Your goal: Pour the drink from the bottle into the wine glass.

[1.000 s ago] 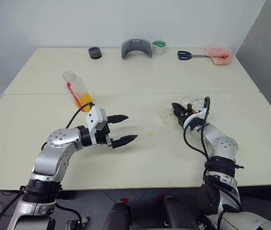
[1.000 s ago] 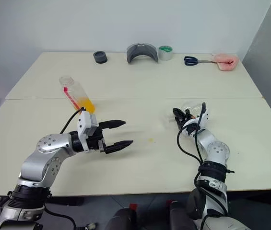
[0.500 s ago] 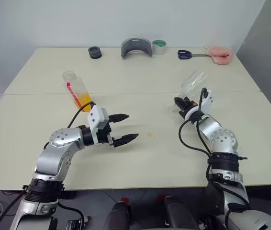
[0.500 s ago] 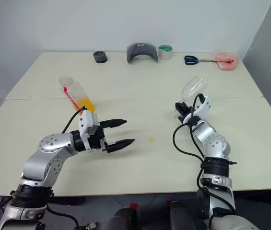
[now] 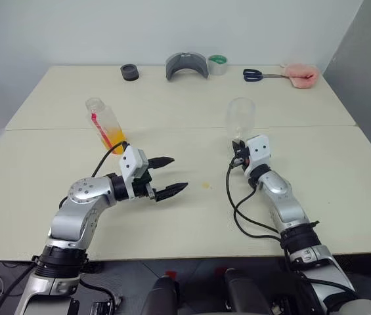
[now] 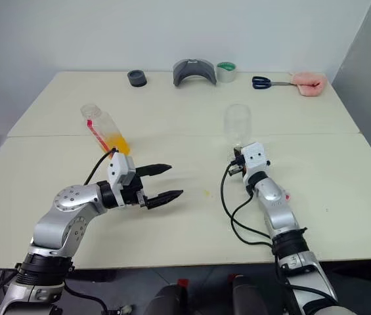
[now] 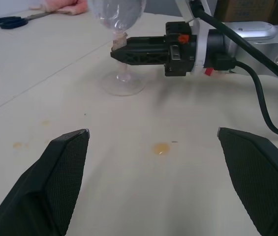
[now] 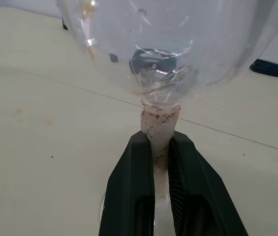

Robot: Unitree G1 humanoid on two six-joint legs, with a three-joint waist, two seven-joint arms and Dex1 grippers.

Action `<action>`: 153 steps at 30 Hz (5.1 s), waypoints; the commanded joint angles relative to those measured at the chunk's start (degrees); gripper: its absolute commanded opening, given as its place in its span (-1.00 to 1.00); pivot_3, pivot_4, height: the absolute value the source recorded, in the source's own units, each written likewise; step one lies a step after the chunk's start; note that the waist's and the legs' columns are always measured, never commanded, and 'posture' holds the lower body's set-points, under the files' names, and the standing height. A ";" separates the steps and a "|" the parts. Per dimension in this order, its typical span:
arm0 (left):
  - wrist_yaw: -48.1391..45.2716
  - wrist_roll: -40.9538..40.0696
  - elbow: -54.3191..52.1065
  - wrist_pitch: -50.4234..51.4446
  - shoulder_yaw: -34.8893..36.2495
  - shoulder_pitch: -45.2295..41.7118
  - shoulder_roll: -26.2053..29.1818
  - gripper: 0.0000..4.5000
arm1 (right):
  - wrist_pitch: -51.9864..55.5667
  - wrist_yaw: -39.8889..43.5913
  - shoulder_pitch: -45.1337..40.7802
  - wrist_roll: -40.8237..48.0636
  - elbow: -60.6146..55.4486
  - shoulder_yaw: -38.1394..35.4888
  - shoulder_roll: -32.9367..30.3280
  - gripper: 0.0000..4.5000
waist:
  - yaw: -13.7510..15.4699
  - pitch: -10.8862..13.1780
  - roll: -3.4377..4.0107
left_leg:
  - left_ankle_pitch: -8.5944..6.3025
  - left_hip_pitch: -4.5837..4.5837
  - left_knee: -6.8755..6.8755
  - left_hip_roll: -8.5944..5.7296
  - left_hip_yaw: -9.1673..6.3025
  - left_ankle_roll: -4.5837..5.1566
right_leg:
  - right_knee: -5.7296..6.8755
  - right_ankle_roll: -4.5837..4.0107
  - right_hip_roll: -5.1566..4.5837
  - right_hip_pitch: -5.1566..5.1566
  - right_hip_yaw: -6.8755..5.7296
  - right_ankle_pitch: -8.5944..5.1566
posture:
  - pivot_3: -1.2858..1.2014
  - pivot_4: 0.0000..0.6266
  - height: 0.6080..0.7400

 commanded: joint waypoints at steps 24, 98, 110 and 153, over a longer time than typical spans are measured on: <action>14.35 -0.05 -9.35 2.77 12.72 5.59 3.47 1.00 | -16.03 9.11 -21.30 -4.74 32.36 2.91 12.52 -0.95 | -0.49 0.01 -0.02 | 0.00 0.04 -0.02 -0.01 -0.01 -0.01 | 0.00 -0.01 -0.03 0.00 0.00 0.01 | 0.03 -0.52 1.00; 30.42 7.39 10.15 -9.14 18.43 3.59 -3.28 1.00 | 31.60 34.12 10.62 18.80 -51.05 3.99 -15.08 0.99 | 0.69 -0.03 -0.12 | -0.01 0.03 -0.01 -0.02 -0.09 0.00 | -0.08 0.01 -0.06 0.07 -0.09 0.00 | 0.03 -0.52 1.00; 27.96 7.74 23.26 -11.80 17.88 -7.17 -1.08 1.00 | 31.11 33.21 10.13 17.96 -51.19 6.09 -16.04 0.99 | 0.69 -0.03 -0.16 | 0.00 0.01 0.02 -0.04 -0.11 -0.01 | -0.07 0.01 -0.06 0.07 -0.12 0.00 | 0.03 -0.52 1.00; 18.85 12.00 63.54 -26.24 15.49 -31.84 0.45 -0.16 | 27.75 31.57 6.59 16.95 -50.55 6.42 -12.83 1.00 | 0.47 -0.03 -0.20 | 0.00 -0.06 0.12 -0.08 -0.17 -0.01 | -0.02 0.01 -0.05 0.03 -0.22 0.00 | 0.03 -0.52 1.00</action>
